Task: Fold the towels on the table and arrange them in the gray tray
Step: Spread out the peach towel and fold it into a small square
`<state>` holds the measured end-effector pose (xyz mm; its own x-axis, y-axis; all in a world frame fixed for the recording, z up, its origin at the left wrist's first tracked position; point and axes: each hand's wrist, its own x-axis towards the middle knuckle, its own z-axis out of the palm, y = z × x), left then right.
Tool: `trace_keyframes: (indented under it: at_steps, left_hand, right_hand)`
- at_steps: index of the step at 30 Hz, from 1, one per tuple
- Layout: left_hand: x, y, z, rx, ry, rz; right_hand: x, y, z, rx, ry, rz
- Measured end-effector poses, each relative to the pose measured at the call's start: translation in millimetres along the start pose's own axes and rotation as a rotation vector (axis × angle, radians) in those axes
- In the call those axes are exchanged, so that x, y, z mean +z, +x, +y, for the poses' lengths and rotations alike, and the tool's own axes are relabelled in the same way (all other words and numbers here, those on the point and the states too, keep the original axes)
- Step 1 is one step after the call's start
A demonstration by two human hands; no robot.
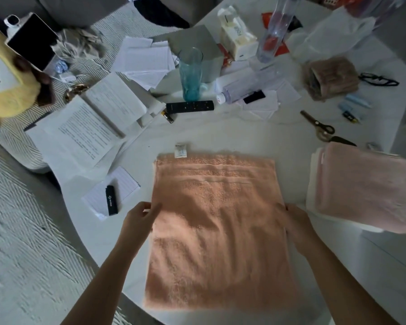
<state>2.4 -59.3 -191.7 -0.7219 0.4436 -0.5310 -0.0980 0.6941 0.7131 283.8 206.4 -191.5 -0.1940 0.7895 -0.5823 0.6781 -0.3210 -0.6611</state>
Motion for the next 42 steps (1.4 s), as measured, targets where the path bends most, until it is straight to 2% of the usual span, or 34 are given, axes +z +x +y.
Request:
trace_keyframes:
  at_steps: [7, 11, 13, 17, 19, 23, 30, 38, 42]
  left_hand:
    - [-7, -68, -43, 0.011, 0.148, -0.093]
    - [-5, -107, -73, 0.021, 0.273, -0.18]
    - [-2, -128, -86, 0.024, 0.286, -0.146]
    - [4, -165, -101, -0.078, 0.018, 0.109]
    - [12, -176, -112, -0.137, -0.045, 0.178]
    - [33, -193, -136, -0.294, -0.133, 0.147]
    - [43, -211, -160, -0.362, -0.381, 0.204]
    - [48, -238, -148, -0.357, -0.473, 0.202]
    - [37, -249, -136, -0.27, -0.594, 0.143]
  right_hand:
    - [-32, -68, 60, 0.128, -0.083, -0.234]
    - [-41, -105, 85, 0.083, -0.259, -0.331]
    - [-45, -114, 91, 0.025, -0.296, -0.312]
    - [-58, -128, 106, -0.103, -0.2, -0.188]
    - [-61, -130, 122, -0.11, -0.21, -0.17]
    - [-63, -130, 147, -0.103, -0.309, -0.127]
    - [-64, -145, 175, -0.123, -0.329, -0.06]
    - [-74, -154, 176, -0.026, -0.074, -0.119]
    - [-82, -158, 168, 0.034, 0.146, -0.093]
